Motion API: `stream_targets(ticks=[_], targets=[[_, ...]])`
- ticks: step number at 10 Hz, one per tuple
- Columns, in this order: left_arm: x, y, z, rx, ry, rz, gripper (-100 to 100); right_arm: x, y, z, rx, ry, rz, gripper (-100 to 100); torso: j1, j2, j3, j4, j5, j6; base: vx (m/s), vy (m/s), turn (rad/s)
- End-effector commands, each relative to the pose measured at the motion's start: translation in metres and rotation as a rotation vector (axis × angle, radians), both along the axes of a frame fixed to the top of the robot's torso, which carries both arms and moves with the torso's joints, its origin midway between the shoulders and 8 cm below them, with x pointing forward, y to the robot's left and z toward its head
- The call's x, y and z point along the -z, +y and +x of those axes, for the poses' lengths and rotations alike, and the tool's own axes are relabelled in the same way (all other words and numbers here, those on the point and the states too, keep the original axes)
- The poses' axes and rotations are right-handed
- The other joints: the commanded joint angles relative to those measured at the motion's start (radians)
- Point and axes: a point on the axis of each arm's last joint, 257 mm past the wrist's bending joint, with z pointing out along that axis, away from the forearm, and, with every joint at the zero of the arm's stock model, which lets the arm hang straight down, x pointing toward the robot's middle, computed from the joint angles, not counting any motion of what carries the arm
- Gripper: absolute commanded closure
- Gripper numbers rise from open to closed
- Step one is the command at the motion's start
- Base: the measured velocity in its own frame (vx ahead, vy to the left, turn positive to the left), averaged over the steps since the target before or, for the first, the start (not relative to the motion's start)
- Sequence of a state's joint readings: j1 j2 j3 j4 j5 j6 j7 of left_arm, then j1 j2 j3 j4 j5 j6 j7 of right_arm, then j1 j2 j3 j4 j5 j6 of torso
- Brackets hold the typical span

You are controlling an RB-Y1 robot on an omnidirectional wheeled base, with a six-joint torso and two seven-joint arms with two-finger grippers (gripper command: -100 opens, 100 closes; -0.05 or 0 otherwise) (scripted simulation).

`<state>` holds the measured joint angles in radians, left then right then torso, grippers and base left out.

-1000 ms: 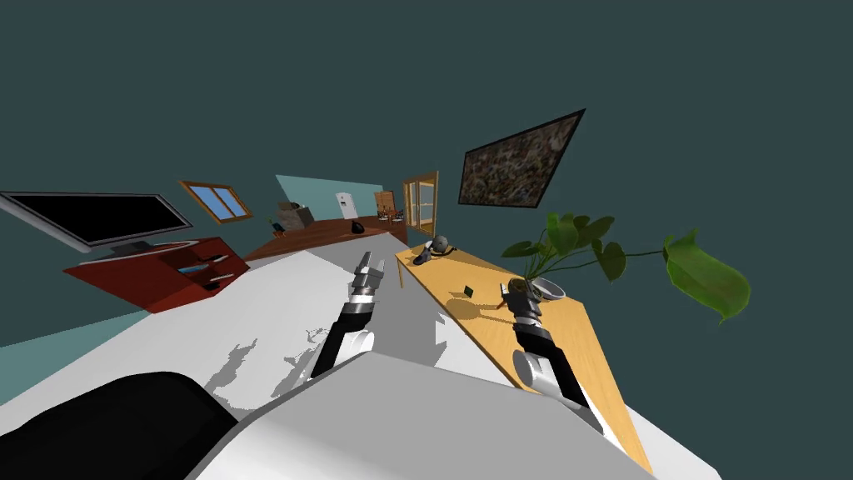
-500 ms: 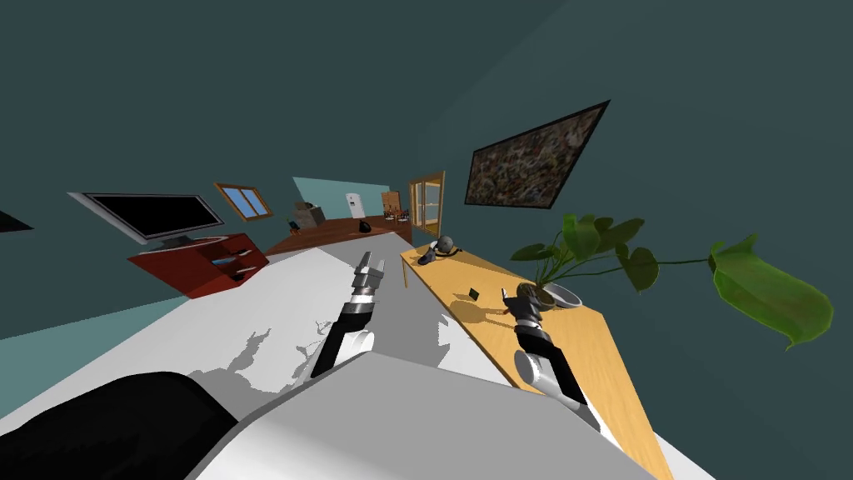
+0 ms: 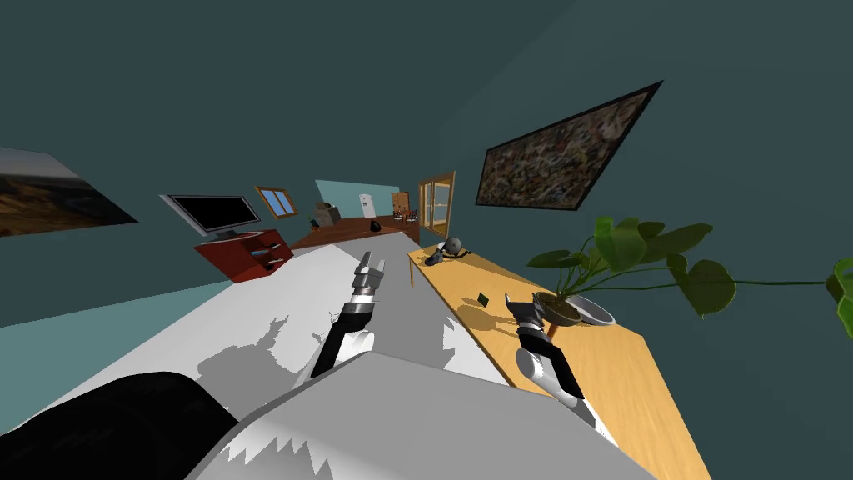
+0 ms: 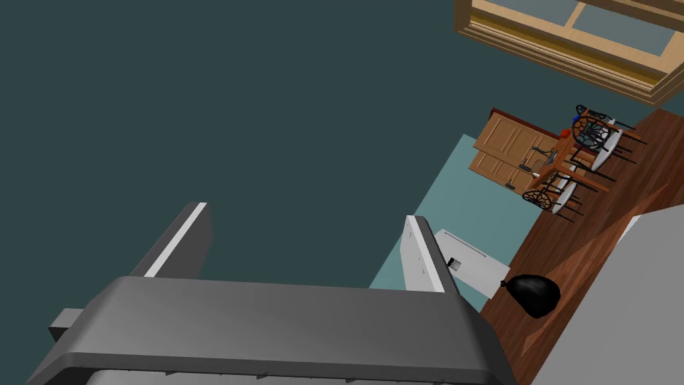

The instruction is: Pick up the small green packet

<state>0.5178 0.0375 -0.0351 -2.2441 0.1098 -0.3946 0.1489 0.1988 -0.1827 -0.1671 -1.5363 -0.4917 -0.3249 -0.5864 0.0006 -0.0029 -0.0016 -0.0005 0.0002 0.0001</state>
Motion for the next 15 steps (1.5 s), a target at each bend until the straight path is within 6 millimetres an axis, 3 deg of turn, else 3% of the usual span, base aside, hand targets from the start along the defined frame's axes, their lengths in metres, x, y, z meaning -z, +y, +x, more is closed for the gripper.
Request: stream_targets(ticks=[1,3,15], targets=[[0.0,0.0,0.0,0.0,0.0,0.0,0,0.024,-0.008,-0.006,0.016,0.034,0.06,-100,0.0,0.0,0.0,0.0,0.0,0.0,0.026,0.007,0.083],[0.0,0.0,0.0,0.0,0.0,0.0,0,0.047,-0.028,-0.008,0.057,0.038,0.186,-100,0.0,0.001,0.0,0.0,0.0,0.0,0.029,0.016,0.174],[0.0,0.0,0.0,0.0,0.0,0.0,0,0.141,-0.073,-0.037,0.214,0.082,0.534,-100,0.0,0.001,0.0,0.0,0.0,0.001,0.025,0.008,0.088]])
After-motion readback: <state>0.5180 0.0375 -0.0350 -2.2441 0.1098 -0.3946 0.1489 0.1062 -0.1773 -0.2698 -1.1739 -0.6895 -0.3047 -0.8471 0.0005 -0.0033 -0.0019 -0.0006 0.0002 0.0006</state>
